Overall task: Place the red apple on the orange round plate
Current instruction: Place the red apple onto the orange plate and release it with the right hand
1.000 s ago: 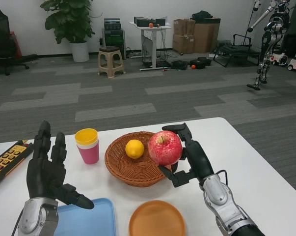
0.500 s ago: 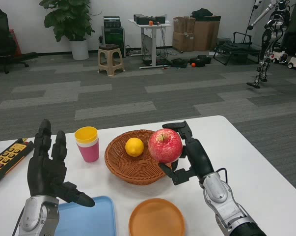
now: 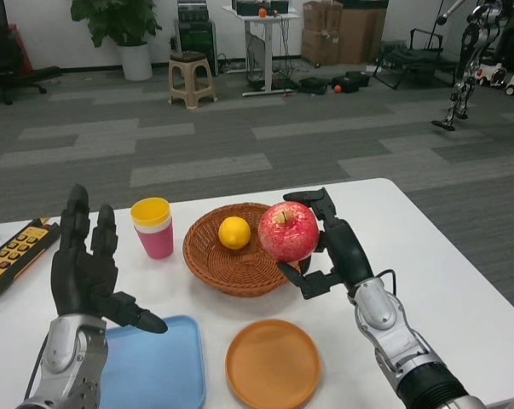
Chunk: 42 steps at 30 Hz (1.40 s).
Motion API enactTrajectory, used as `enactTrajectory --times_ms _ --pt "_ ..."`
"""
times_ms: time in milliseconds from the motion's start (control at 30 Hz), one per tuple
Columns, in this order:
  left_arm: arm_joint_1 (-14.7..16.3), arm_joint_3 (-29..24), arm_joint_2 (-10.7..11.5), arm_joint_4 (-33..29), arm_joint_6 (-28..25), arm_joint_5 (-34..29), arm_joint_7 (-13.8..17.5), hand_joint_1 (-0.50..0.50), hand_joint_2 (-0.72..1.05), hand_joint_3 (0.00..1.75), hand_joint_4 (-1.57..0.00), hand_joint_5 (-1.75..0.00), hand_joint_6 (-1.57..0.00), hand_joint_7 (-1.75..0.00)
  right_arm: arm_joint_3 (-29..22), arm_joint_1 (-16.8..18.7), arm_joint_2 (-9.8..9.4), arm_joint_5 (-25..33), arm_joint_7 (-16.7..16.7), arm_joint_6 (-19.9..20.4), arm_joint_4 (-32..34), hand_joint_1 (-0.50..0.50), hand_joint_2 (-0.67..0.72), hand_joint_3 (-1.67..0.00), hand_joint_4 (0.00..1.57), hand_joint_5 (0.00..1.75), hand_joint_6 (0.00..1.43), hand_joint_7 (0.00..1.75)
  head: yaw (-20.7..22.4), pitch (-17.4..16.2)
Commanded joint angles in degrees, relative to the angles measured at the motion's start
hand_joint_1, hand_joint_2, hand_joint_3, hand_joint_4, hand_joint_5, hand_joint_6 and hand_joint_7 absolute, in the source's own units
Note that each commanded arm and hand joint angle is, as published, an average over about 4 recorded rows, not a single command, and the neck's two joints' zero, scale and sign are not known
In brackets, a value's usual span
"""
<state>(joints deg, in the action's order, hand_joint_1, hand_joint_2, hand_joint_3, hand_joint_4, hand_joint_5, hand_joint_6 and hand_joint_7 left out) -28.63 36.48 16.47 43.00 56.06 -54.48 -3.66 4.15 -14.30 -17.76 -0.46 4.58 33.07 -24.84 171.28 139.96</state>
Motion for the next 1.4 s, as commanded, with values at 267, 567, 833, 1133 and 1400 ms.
enactTrajectory --times_ms 267,567,833,1133,1400 --pt "-0.2 -0.2 0.3 1.0 0.5 0.1 -0.2 -0.5 -0.64 0.09 0.0 0.0 0.0 0.0 -0.2 2.3 -2.23 -4.4 -2.3 0.4 0.0 -0.46 -0.41 -1.59 1.0 1.55 0.77 1.54 0.2 -2.6" --pt "-0.8 -0.1 0.3 2.0 0.4 -0.2 -0.2 -0.5 -0.64 0.09 0.0 0.0 0.0 0.0 0.7 3.5 -4.17 -7.7 -4.2 0.2 -2.4 -0.46 -0.41 -1.59 0.98 1.55 0.76 1.54 -0.9 -4.7" --pt "-1.6 0.5 0.3 2.9 0.4 -0.7 -0.2 -0.5 -0.64 0.09 0.0 0.0 0.0 0.0 1.6 3.1 -4.61 -16.0 -7.2 0.4 -10.3 -0.46 -0.41 -1.59 1.0 1.55 0.74 1.54 -1.3 -5.6" --pt "-1.8 0.9 0.3 3.4 0.4 -1.1 -0.2 -0.5 -0.64 0.09 0.0 0.0 0.0 0.0 1.7 0.9 -3.9 -22.1 -7.7 0.2 -18.1 -0.46 -0.41 -1.59 0.98 1.55 0.74 1.54 -1.8 -6.4" --pt "-2.2 1.6 0.5 3.7 0.4 -1.6 -0.2 -0.5 -0.64 0.09 0.0 0.0 0.0 0.0 2.8 -1.9 -3.16 -28.7 -7.7 -0.8 -22.9 -0.46 -0.41 -1.59 0.97 1.55 0.74 1.54 -2.4 -7.5"
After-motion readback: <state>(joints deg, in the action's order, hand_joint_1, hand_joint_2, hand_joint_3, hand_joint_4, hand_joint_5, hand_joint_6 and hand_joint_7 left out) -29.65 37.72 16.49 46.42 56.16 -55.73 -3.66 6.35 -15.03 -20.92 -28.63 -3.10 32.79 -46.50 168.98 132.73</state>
